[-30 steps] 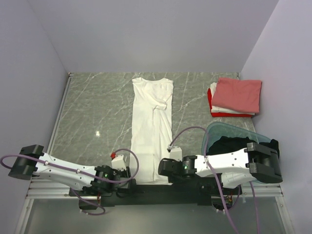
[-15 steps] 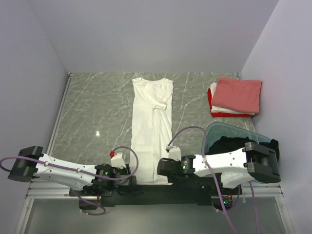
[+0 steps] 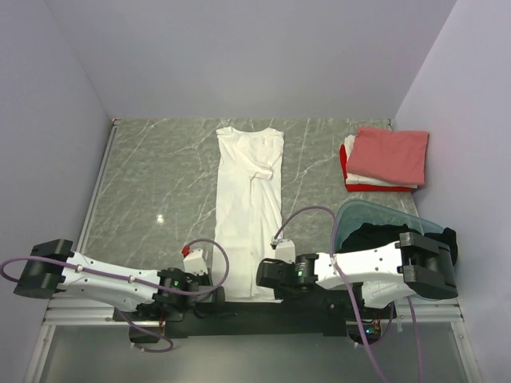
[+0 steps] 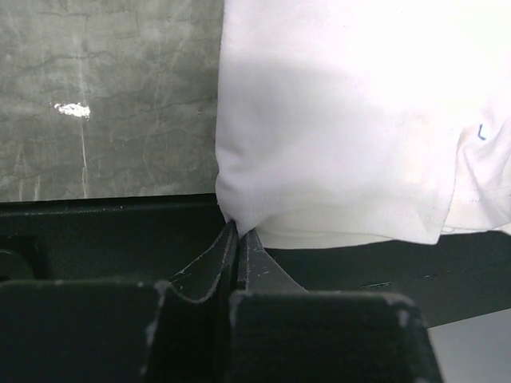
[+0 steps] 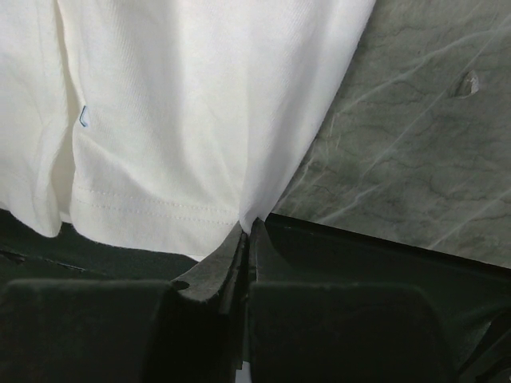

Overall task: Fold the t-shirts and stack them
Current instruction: Fold the tshirt

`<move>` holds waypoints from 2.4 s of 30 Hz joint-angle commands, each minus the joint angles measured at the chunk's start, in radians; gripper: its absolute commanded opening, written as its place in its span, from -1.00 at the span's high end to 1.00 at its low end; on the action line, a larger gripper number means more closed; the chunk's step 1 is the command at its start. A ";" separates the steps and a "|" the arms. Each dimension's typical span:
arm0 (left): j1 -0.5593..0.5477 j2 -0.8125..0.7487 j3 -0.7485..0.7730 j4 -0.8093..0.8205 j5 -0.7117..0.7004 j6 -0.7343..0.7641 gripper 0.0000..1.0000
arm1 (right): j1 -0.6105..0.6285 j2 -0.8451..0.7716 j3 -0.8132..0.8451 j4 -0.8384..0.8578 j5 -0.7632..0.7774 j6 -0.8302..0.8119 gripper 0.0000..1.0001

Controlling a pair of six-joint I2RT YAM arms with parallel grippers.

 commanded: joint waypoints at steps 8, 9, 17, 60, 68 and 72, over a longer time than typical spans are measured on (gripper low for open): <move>-0.025 0.025 0.052 -0.015 0.052 0.168 0.99 | 0.035 -0.030 -0.032 -0.051 -0.005 0.041 1.00; -0.036 0.029 0.060 -0.024 0.053 0.168 0.99 | 0.044 -0.027 -0.030 -0.052 -0.005 0.050 1.00; -0.151 0.078 0.124 -0.081 0.059 0.097 0.99 | 0.128 0.006 0.005 -0.112 -0.008 0.111 1.00; 0.861 0.190 0.270 0.577 0.075 0.965 0.99 | -0.626 0.311 0.533 0.072 0.032 -0.643 1.00; 0.975 0.341 0.364 0.674 0.171 1.061 0.99 | -0.740 0.441 0.660 0.063 -0.006 -0.700 1.00; 1.033 0.408 0.396 0.708 0.207 1.091 0.99 | -0.770 0.489 0.725 0.048 -0.015 -0.722 1.00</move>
